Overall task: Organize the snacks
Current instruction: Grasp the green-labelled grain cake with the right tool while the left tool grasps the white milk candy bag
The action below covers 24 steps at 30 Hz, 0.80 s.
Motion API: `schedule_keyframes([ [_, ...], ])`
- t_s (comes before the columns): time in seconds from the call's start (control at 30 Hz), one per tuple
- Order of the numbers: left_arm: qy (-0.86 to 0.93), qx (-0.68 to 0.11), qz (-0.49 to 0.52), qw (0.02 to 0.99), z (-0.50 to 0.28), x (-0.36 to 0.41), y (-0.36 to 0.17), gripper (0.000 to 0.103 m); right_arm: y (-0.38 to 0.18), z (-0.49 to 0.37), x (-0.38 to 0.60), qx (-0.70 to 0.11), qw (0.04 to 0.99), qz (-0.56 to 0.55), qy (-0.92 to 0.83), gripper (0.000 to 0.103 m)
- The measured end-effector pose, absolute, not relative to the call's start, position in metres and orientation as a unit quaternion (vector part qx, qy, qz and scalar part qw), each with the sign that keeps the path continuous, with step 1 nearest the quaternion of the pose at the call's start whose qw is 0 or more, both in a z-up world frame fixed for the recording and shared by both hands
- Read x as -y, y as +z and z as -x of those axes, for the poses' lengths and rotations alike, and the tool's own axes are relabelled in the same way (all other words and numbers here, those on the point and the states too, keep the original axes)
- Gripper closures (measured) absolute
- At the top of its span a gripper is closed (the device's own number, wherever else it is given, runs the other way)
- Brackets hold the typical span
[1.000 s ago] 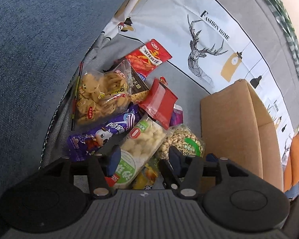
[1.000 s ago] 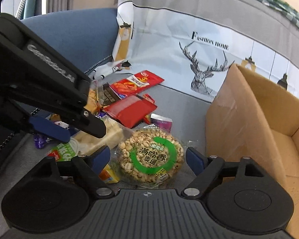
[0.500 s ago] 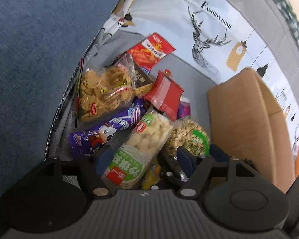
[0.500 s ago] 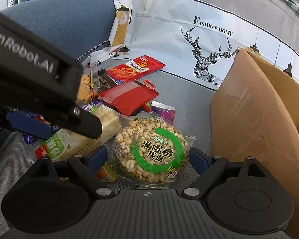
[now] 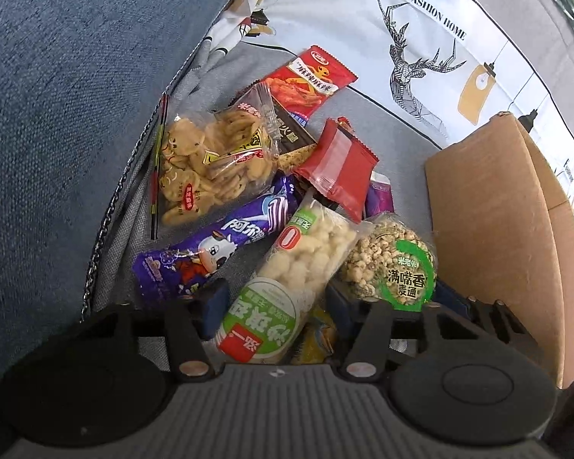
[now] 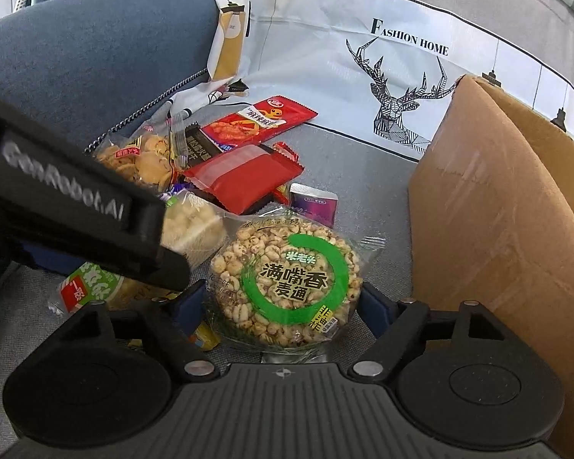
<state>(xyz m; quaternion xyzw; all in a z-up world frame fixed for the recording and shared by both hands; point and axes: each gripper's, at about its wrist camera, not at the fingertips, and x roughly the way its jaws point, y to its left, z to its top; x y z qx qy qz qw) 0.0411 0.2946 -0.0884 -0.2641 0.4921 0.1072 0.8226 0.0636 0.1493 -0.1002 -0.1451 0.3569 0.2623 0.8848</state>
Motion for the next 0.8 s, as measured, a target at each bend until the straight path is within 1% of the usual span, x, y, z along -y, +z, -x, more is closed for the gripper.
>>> schedule_keyframes([
  [0.07,0.102,-0.488,0.268,0.824,-0.041,-0.295,-0.087,0.052,-0.099,-0.064,-0.148,-0.358,0.885,0.138,0.263,0.021],
  [0.13,0.100,-0.482,0.273,0.826,-0.041,-0.296,-0.086,0.060,-0.097,-0.063,-0.147,-0.356,0.887,0.132,0.263,0.021],
  [0.2,0.095,-0.469,0.283,0.831,-0.040,-0.298,-0.082,0.062,-0.095,-0.062,-0.146,-0.354,0.888,0.128,0.263,0.021],
  [0.47,0.097,-0.467,0.302,0.825,-0.041,-0.300,-0.085,0.061,-0.092,-0.061,-0.144,-0.356,0.886,0.125,0.269,0.021],
  [0.5,0.096,-0.473,0.298,0.824,-0.042,-0.298,-0.086,0.057,-0.092,-0.061,-0.145,-0.358,0.885,0.125,0.270,0.021],
  [0.57,0.098,-0.482,0.287,0.822,-0.043,-0.295,-0.091,0.053,-0.093,-0.062,-0.145,-0.360,0.884,0.125,0.270,0.021],
  [0.7,0.097,-0.485,0.278,0.824,-0.044,-0.293,-0.094,0.054,-0.094,-0.062,-0.146,-0.360,0.884,0.128,0.268,0.021],
  [0.8,0.096,-0.481,0.278,0.826,-0.044,-0.292,-0.093,0.056,-0.095,-0.061,-0.145,-0.359,0.885,0.127,0.268,0.021],
])
